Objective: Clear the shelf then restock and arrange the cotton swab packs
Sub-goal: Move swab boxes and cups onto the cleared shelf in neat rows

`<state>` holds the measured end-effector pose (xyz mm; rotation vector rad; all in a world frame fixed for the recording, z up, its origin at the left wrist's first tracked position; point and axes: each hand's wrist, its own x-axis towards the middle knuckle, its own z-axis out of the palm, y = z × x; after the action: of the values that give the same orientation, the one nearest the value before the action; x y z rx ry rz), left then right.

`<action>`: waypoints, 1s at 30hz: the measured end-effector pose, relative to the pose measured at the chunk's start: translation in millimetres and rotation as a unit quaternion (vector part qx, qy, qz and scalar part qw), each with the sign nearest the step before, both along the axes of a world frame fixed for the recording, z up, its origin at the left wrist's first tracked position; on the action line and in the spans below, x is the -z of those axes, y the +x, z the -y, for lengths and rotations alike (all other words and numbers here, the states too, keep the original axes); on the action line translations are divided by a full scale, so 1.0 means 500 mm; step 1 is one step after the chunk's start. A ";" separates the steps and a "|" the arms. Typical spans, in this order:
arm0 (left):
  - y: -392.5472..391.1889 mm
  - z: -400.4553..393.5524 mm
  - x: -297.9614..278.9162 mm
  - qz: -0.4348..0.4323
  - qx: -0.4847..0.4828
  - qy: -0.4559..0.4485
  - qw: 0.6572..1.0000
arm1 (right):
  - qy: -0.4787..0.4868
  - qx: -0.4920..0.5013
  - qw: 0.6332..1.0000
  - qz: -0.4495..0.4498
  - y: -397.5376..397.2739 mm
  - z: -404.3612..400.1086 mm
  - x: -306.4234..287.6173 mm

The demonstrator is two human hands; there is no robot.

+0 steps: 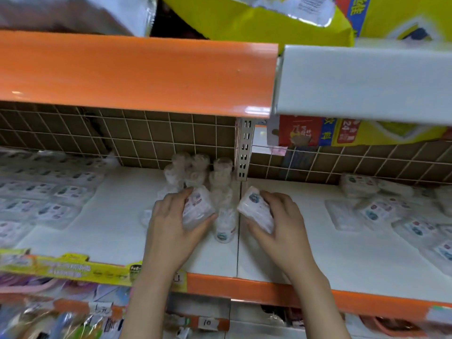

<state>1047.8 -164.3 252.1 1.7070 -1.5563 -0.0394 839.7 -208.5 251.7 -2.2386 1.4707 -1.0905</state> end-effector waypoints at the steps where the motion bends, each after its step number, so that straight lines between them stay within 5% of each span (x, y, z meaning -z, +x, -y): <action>1: 0.003 -0.001 -0.002 0.004 -0.002 0.002 1.000 | -0.006 0.004 1.000 -0.009 0.000 0.001 0.000; 15: 0.096 -0.018 -0.012 -0.016 0.006 0.006 1.000 | -0.033 -0.003 0.999 -0.009 0.103 0.000 -0.010; 22: 0.296 -0.025 -0.018 0.019 0.005 0.007 1.000 | -0.066 0.001 0.996 0.052 0.284 -0.033 -0.025; 30: 0.551 -0.076 0.003 0.033 -0.033 0.030 0.998 | -0.042 -0.041 0.998 0.025 0.529 -0.079 0.018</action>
<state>1323.4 -126.0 250.9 1.8223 -1.5589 0.0055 1104.0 -169.1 242.6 -2.2886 1.3243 -1.1933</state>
